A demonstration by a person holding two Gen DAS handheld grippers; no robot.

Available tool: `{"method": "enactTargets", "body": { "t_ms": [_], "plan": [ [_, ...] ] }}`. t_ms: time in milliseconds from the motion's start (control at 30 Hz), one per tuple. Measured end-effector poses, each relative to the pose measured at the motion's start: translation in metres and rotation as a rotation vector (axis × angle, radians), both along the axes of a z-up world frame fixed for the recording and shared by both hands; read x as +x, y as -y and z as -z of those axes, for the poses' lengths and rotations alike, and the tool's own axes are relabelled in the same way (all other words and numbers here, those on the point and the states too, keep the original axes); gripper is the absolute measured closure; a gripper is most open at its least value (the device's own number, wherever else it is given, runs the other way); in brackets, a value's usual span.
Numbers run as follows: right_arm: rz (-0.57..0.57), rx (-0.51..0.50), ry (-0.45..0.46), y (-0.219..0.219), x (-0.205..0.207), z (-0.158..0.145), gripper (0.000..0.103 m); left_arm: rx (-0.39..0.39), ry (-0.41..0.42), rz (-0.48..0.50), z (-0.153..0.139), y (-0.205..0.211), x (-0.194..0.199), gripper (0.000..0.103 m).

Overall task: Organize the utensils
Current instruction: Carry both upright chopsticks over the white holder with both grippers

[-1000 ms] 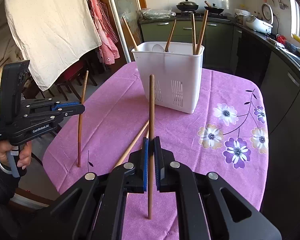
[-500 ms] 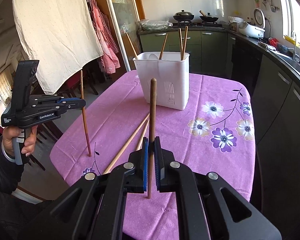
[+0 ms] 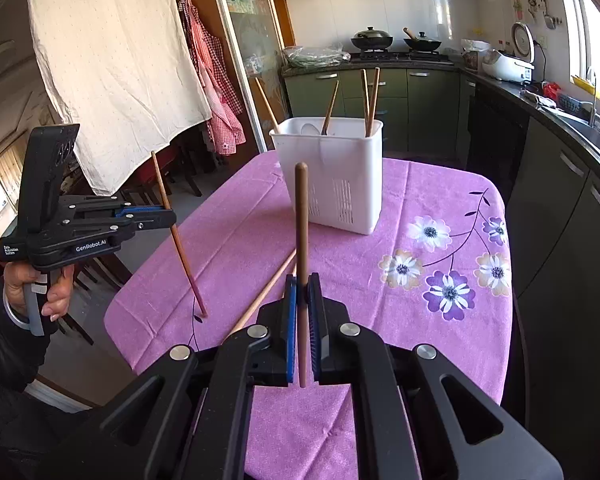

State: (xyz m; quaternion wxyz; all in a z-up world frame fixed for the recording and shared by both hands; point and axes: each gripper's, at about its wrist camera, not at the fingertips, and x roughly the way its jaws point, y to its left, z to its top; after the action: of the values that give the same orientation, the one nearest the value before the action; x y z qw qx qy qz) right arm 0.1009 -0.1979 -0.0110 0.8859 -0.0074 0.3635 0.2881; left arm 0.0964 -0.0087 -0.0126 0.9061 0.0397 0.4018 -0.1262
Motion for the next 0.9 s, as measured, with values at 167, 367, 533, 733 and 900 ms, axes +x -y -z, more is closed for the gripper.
{"method": "enactTargets", "body": {
  "t_ms": [167,367,533,733,900],
  "plan": [
    [-0.010,0.023,0.026,-0.005,0.011,-0.017,0.096,0.000,0.017,0.015,-0.010,0.006,0.005,0.097],
    [-0.027,0.032,0.074,-0.015,0.031,-0.049,0.096,-0.021,0.055,0.032,-0.042,0.009,0.017,0.097],
    [-0.031,0.052,0.141,-0.022,0.055,-0.092,0.097,-0.046,0.117,0.032,-0.087,0.009,0.034,0.097],
    [-0.015,0.112,0.193,-0.028,0.092,-0.141,0.097,-0.063,0.218,0.010,-0.138,0.012,0.062,0.097],
    [0.024,0.160,0.228,-0.030,0.121,-0.167,0.096,-0.070,0.266,-0.016,-0.158,0.018,0.092,0.097]
  ]
}}
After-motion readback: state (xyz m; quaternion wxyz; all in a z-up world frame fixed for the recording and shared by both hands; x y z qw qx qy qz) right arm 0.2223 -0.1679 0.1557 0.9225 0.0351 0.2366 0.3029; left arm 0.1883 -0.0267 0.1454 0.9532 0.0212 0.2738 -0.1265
